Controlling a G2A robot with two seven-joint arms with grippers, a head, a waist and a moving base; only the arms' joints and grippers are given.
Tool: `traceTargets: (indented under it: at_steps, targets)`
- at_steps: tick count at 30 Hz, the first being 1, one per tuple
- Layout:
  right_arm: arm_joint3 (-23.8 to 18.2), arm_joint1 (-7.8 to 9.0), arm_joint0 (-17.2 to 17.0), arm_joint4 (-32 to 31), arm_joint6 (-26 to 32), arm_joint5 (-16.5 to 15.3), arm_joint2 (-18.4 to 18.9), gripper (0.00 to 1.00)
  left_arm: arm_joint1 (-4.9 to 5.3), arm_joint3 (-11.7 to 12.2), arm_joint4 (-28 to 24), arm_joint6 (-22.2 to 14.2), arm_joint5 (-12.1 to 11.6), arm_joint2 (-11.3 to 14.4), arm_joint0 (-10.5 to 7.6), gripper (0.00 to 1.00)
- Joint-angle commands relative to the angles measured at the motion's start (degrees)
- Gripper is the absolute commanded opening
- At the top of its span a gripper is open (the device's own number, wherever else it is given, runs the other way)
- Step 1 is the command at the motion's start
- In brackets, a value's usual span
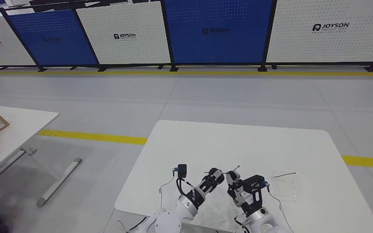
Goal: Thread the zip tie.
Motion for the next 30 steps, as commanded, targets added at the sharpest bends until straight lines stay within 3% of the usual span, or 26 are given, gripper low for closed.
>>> traceTargets:
  at_steps: [1, 5, 18, 30]
  targets:
    - [0.0, 0.01, 0.0, 0.0, 0.0, 0.0, 0.0, 0.00, -0.02, 0.0, -0.1, 0.0, 0.0, 0.0, -0.03, 0.00]
    - [0.1, 0.05, 0.1, 0.0, 0.2, -0.4, -0.1, 0.00, -0.01, 0.0, -0.2, -0.1, -0.4, 0.0, 0.00, 0.00]
    - [0.9, -0.01, 0.8, -0.2, 0.7, -0.1, -0.7, 0.00, 0.36, -0.1, -0.5, -2.5, -5.3, -0.7, 1.05, 0.00]
    - [1.6, -0.11, 1.3, -1.2, 1.1, 0.8, -1.4, 0.00, 0.56, -0.2, -2.0, -3.5, -6.3, -1.5, 1.27, 0.00]
